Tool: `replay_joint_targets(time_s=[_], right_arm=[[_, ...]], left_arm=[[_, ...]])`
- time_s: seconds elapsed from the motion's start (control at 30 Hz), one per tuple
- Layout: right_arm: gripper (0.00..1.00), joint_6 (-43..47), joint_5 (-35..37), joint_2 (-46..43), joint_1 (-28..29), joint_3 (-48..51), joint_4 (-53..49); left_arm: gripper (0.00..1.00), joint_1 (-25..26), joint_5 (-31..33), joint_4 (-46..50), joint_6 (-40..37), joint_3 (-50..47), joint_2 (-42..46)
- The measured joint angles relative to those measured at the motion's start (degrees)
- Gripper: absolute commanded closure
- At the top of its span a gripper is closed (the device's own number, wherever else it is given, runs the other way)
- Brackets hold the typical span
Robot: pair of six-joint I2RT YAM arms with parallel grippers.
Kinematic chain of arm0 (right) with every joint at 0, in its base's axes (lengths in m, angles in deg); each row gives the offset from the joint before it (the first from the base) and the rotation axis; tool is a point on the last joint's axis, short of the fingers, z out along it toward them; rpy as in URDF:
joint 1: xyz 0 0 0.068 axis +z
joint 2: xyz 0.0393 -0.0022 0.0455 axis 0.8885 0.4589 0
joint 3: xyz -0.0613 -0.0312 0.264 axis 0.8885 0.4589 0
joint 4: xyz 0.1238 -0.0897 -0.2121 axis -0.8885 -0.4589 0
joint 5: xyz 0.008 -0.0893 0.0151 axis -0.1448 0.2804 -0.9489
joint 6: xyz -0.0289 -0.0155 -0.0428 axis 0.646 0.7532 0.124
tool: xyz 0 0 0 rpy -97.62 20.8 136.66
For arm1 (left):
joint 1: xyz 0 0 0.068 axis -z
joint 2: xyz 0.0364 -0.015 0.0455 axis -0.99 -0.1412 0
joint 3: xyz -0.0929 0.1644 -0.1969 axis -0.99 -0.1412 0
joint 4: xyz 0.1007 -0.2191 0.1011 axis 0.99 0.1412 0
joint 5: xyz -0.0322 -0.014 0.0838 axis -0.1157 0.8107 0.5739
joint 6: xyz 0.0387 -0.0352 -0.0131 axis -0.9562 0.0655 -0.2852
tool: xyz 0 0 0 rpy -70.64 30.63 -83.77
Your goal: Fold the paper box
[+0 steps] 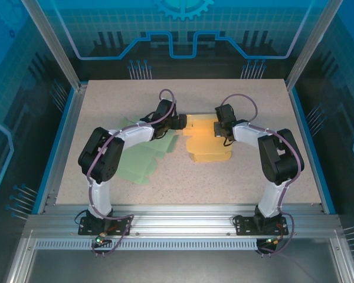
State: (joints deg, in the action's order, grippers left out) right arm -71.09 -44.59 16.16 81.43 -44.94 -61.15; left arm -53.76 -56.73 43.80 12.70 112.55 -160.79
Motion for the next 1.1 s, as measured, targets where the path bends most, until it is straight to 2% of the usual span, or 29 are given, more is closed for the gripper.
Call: replay_joint_targets(time_s=[0.1,0.47,0.8,1.1], right_arm=[[1.0,0.0,0.0,0.0,0.0,0.0,0.0],[1.0,0.0,-0.02,0.0,0.0,0.0,0.02],[1.0,-0.17,0.15,0.0,0.09,0.0,0.07],[1.0,-0.2,0.24,0.0,0.07,0.02,0.02]], left_arm=[[0.17,-0.22,0.74,1.79,-0.81,-0.22,-0.26],[0.15,-1.86,-0.33,2.91,-1.4,0.35,-0.24],[0.14,1.62,1.38,7.02,-2.97,9.79,-2.95],[0.12,4.85,6.16,10.58,-5.4,12.17,-5.35]])
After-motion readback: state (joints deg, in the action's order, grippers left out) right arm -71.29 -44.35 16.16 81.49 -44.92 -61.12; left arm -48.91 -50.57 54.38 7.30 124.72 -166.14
